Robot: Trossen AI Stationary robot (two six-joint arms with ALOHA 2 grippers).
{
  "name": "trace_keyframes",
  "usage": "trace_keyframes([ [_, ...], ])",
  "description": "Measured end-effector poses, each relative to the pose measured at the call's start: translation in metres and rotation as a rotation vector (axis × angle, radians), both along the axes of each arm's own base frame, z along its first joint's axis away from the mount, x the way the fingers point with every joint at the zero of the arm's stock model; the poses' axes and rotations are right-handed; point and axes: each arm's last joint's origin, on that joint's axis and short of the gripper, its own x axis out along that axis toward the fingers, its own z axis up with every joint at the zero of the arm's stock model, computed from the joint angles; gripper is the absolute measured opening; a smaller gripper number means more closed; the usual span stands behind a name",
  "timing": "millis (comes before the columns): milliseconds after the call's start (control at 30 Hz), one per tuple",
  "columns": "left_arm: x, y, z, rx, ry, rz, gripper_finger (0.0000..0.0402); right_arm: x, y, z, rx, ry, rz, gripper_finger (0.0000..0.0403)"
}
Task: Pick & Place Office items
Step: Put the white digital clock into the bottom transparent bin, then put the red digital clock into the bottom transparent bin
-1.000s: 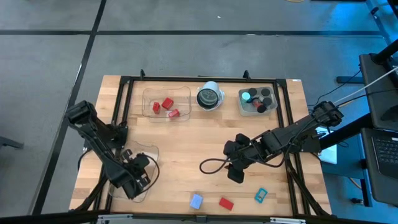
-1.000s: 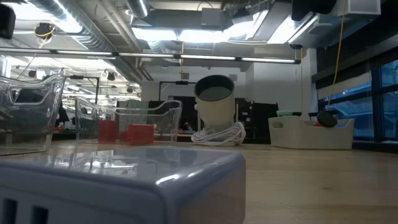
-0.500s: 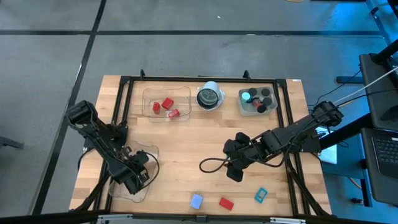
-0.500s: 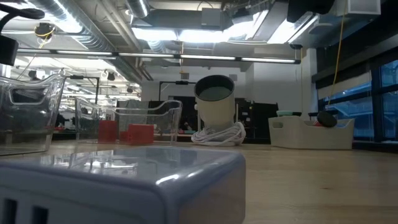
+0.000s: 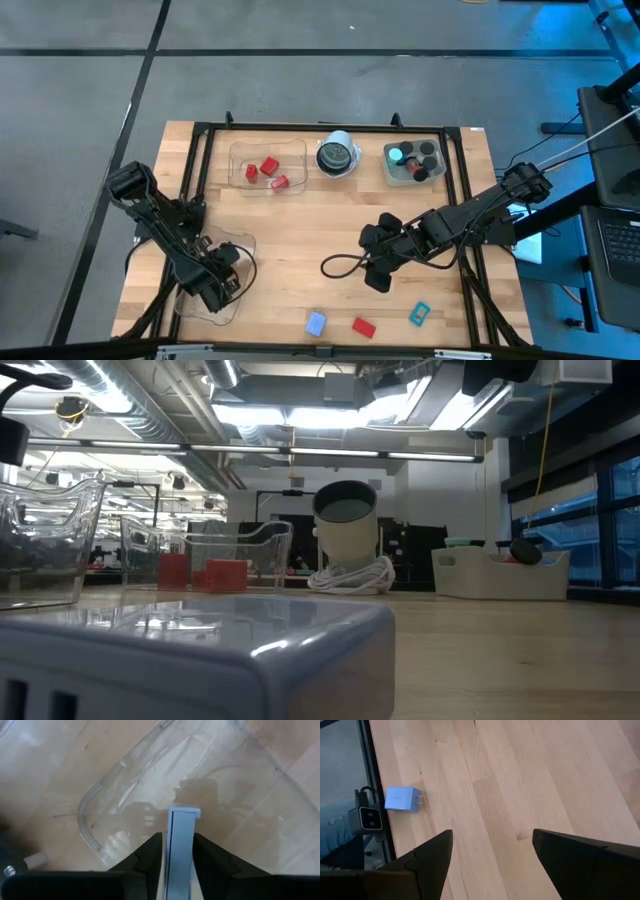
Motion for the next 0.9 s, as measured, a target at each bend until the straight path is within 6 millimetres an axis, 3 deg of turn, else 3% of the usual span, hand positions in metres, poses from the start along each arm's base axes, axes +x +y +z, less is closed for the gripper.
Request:
trace_keyframes([
  [233,-0.001,-0.002,0.005,-0.015,0.051,0.014,0.0152,0.0,0.0,0.0,0.002,0.001,-0.002,0.0279],
  [467,0.003,-0.008,0.045,0.049,0.152,-0.02,0.0177,-0.001,0.002,0.0,0.134,0.047,-0.074,0.0279],
  [667,0.015,-0.019,0.083,0.072,0.051,-0.096,0.0172,-0.008,0.014,0.0,0.142,0.041,-0.089,0.0279],
  [900,0.029,-0.028,0.118,0.13,-0.15,-0.219,0.0169,-0.024,0.05,0.004,0.095,-0.107,-0.071,0.0279],
])
